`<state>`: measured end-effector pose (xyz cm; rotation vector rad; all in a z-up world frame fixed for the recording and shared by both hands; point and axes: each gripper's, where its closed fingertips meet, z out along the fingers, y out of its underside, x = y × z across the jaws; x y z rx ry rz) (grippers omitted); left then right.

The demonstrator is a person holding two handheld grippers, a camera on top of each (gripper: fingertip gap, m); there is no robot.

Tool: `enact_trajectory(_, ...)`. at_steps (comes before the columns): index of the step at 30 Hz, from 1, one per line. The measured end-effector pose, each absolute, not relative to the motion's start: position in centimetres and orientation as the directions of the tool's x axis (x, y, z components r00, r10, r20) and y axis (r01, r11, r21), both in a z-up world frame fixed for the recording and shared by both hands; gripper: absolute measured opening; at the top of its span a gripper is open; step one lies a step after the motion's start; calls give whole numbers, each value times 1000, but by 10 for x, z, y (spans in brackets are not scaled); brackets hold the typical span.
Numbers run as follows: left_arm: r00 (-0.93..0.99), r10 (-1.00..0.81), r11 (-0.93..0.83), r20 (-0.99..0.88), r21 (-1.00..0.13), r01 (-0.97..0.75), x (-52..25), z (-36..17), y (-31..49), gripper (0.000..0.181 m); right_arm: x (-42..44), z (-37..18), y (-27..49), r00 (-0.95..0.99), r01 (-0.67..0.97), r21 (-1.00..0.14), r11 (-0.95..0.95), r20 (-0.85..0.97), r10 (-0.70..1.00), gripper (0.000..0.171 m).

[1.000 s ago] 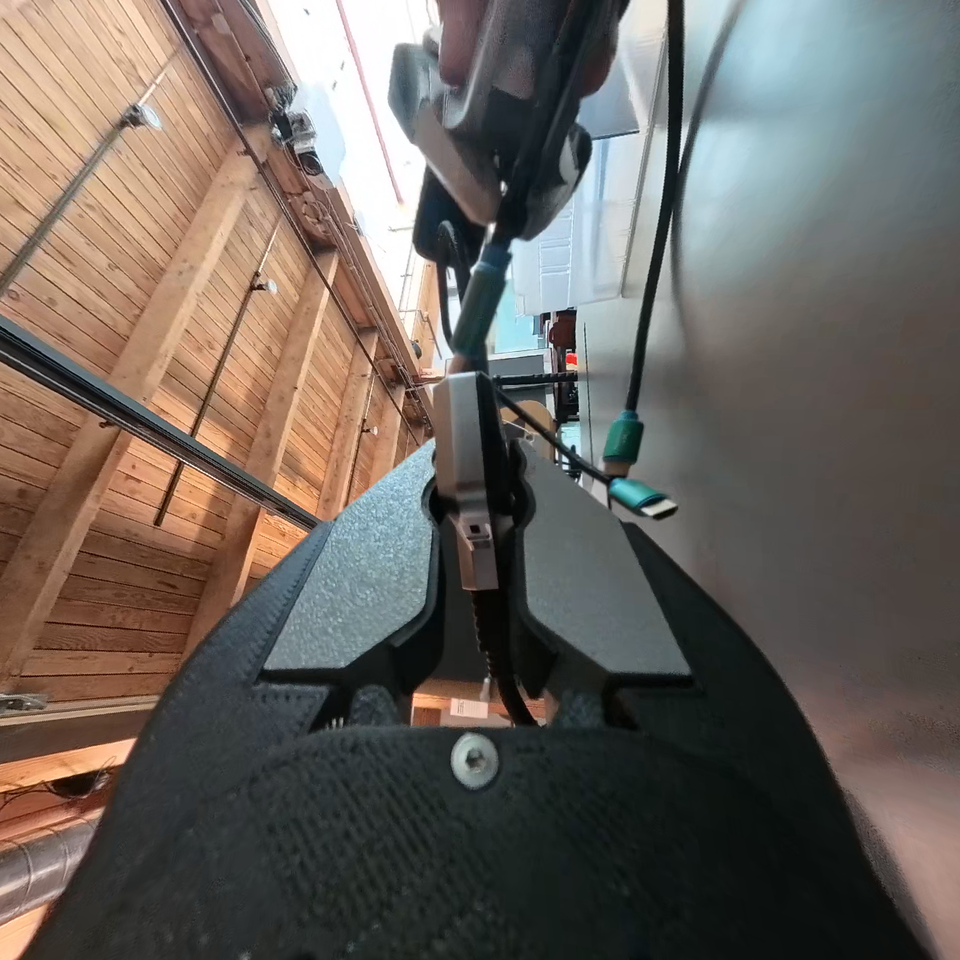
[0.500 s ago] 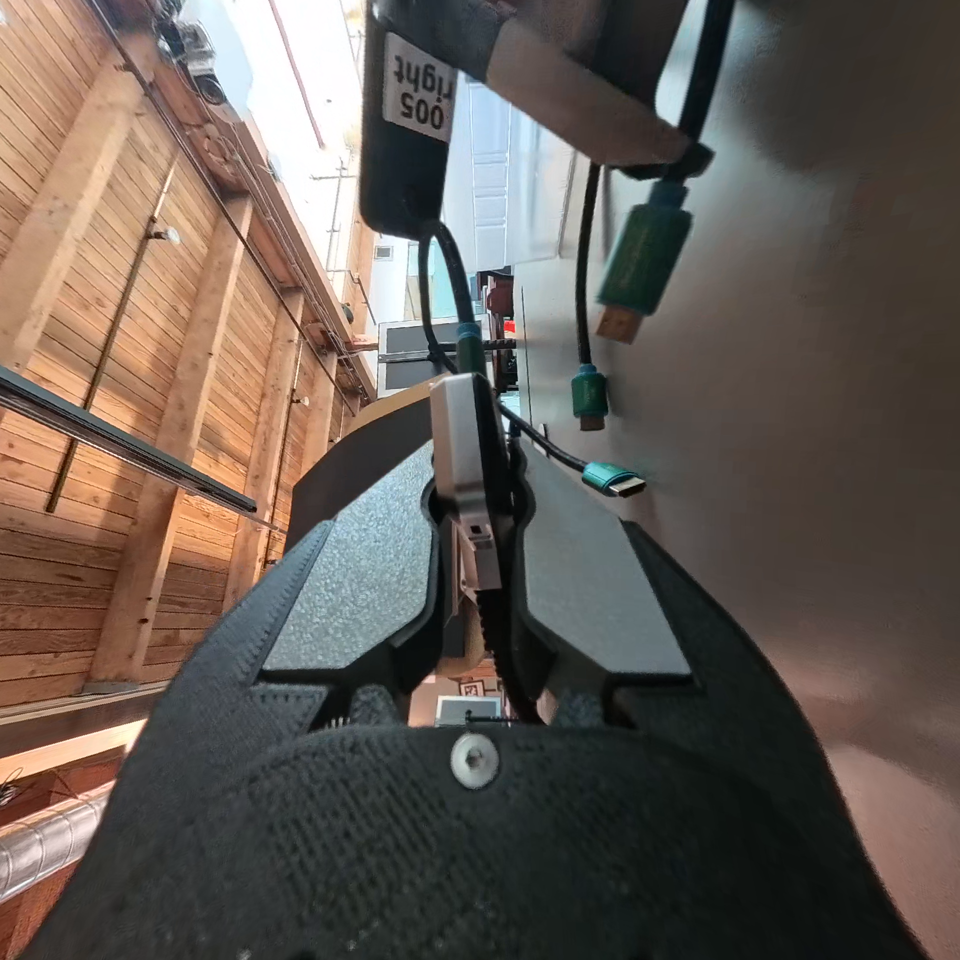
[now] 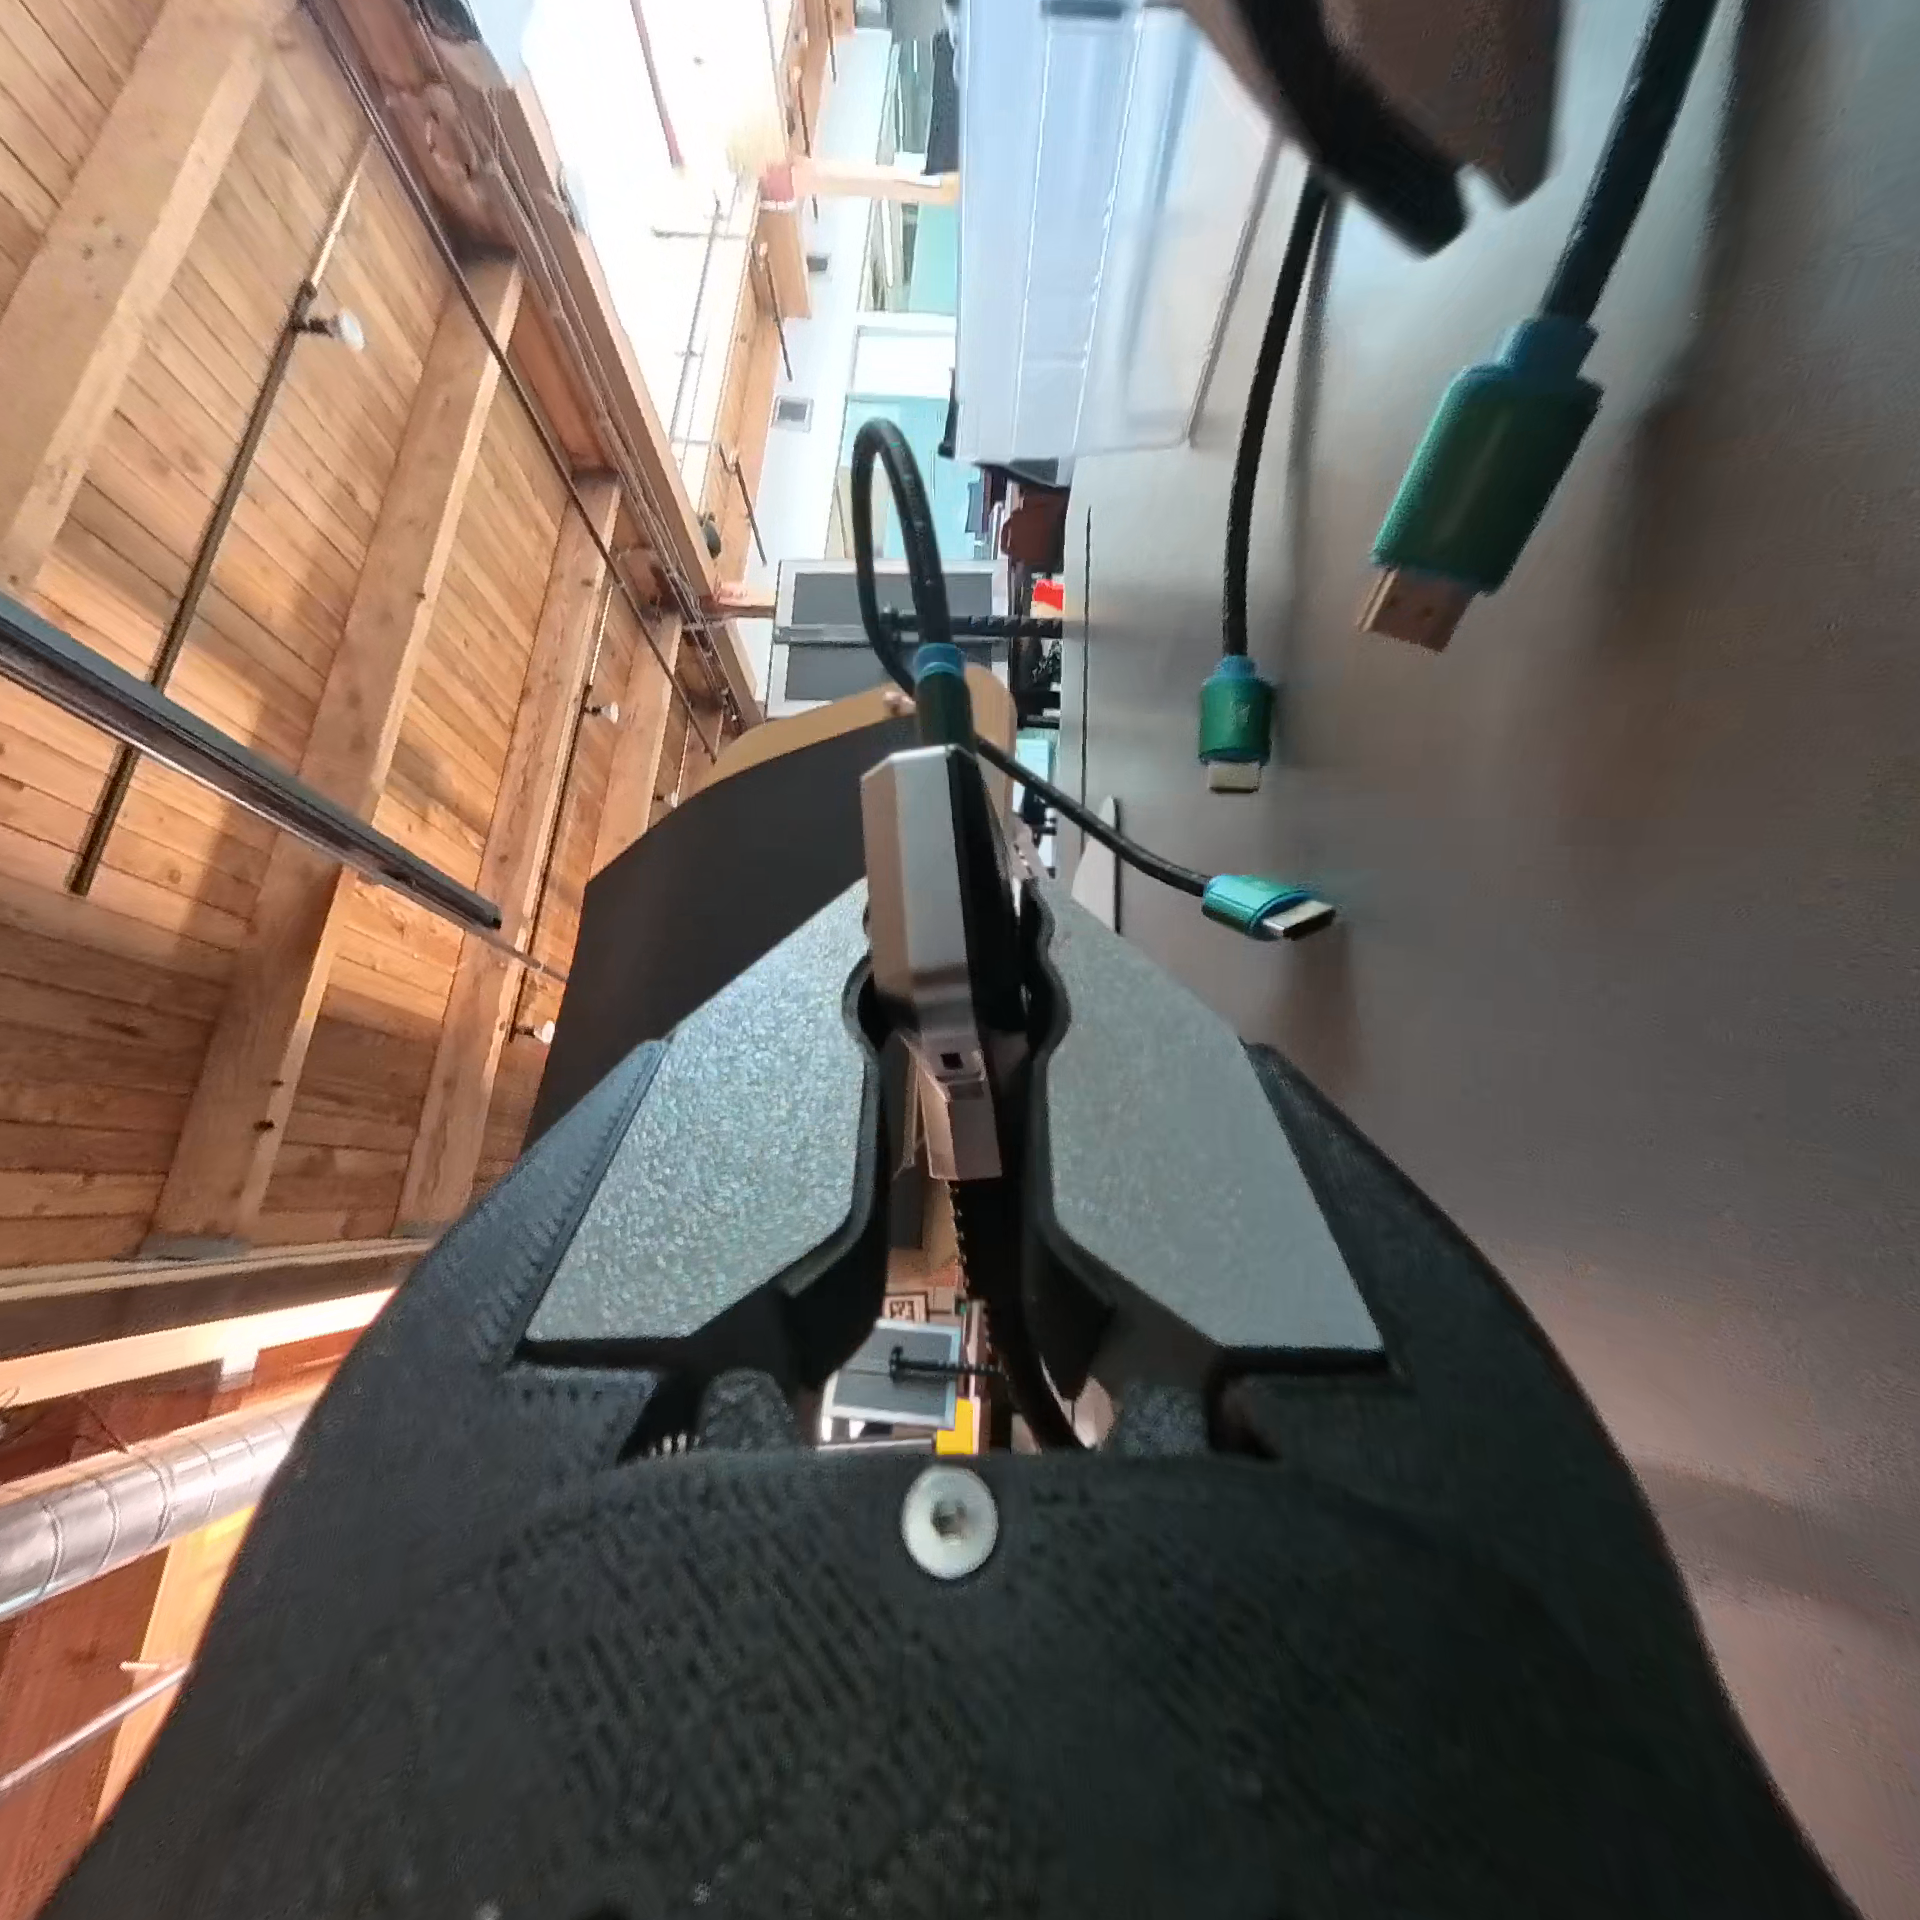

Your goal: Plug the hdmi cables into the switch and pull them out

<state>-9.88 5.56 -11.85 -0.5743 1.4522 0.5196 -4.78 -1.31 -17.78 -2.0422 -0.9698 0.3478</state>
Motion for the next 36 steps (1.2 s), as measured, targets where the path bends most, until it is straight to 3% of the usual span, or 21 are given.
enact_trajectory(8,55,-39,751,-998,-66,-657,-101,-121,59,21,-59,-193,1,648,630,-718,-296,275,711,12)
enact_trajectory(23,72,-82,742,-994,-109,-661,-104,-121,63,21,-58,-195,10,638,662,-696,-279,326,698,21)
enact_trajectory(27,69,-87,741,-994,-111,-662,-104,-122,63,21,-61,-203,9,630,667,-688,-287,314,711,14)
enact_trajectory(36,74,-102,738,-992,-125,-663,-104,-122,64,21,-63,-190,6,598,702,-679,-215,399,695,19)
